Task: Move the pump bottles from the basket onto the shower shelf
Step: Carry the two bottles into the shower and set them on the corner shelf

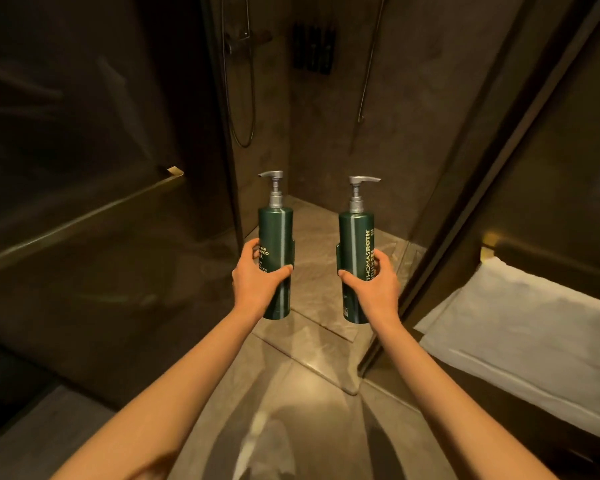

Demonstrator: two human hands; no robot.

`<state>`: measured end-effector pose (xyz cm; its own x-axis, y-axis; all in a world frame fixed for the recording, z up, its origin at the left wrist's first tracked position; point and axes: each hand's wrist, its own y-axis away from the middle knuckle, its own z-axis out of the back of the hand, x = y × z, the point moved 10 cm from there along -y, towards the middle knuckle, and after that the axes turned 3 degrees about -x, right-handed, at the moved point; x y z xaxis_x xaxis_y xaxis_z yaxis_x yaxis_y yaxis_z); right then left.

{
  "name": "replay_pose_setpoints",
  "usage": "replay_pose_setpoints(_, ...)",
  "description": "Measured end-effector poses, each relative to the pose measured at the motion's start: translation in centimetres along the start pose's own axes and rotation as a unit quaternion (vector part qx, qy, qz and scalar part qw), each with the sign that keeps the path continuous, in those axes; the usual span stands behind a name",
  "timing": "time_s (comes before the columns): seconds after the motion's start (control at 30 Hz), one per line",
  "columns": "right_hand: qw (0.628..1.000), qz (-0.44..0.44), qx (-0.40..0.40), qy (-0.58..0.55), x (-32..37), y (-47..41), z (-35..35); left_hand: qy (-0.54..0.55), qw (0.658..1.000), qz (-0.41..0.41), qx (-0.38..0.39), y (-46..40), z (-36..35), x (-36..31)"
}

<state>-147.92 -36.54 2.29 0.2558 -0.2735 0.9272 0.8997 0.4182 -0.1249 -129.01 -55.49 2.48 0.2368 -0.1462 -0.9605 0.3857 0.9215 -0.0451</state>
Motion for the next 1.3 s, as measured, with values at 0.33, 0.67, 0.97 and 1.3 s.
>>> replay_pose_setpoints(0.33,0.999,0.003,-0.052,0.0,3.4,-16.3,-8.0,-0.013,0.999,-0.039,0.024,-20.3,-3.3,-2.5)
replay_pose_setpoints(0.67,0.999,-0.022,-0.033,0.001,0.6,-30.3,-14.4,-0.013,0.999,-0.025,0.031,-34.1,-10.3,-1.9)
replay_pose_setpoints(0.97,0.999,0.046,-0.012,0.007,6.1,-52.5,-18.9,0.03,0.998,-0.047,-0.033,-51.2,-16.8,-9.5)
replay_pose_setpoints(1.3,0.992,0.085,0.089,-0.026,10.1,-66.4,-28.7,0.011,0.992,-0.012,-0.123,-63.1,-17.9,-9.5)
